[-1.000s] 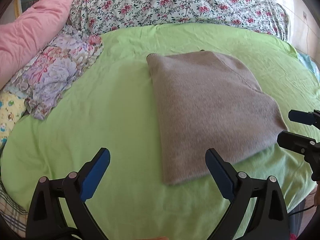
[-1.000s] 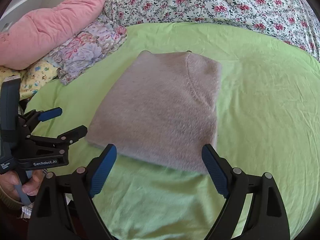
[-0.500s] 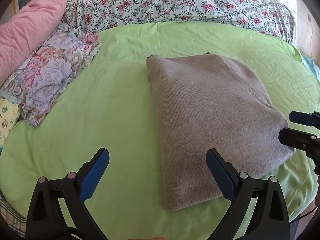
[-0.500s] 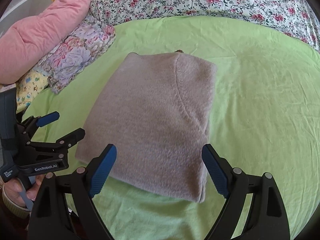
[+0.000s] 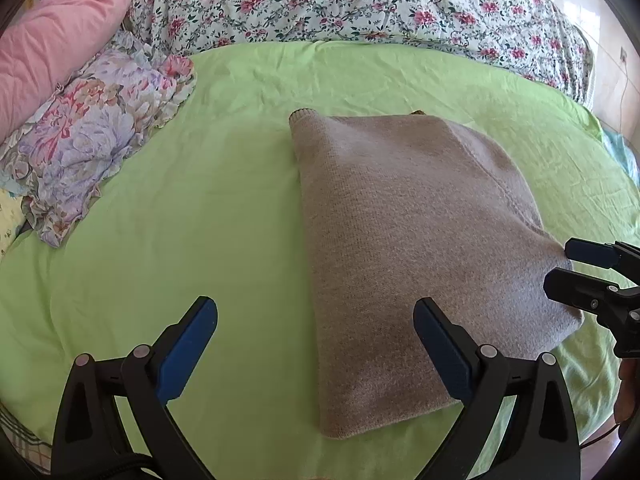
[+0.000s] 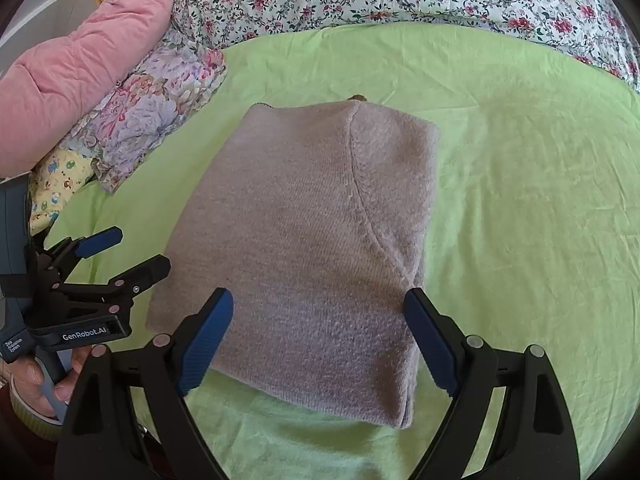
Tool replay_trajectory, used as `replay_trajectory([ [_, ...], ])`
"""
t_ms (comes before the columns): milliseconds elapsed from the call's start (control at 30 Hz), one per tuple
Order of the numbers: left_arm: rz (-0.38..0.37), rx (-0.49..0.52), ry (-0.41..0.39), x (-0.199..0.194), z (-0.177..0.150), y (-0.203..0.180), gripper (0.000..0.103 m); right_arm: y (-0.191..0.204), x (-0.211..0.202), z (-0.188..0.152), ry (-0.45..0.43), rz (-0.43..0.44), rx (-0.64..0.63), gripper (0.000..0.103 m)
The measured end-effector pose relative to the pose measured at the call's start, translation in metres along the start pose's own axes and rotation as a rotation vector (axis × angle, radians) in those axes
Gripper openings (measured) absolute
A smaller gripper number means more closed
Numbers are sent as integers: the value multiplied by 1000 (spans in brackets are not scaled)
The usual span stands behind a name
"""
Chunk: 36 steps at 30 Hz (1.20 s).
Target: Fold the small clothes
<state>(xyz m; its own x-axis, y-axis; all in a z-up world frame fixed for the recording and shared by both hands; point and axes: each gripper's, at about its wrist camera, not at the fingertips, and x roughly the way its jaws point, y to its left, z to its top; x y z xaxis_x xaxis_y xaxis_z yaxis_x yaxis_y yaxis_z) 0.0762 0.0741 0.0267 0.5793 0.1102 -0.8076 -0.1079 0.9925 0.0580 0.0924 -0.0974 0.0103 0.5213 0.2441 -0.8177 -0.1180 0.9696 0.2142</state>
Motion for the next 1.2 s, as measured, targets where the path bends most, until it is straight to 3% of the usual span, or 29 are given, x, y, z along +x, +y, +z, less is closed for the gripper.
replay_trajectory([
  [1200,-41,8,-28,-14,-7,-8,99,6,-12,-7,-53,6,11,87],
])
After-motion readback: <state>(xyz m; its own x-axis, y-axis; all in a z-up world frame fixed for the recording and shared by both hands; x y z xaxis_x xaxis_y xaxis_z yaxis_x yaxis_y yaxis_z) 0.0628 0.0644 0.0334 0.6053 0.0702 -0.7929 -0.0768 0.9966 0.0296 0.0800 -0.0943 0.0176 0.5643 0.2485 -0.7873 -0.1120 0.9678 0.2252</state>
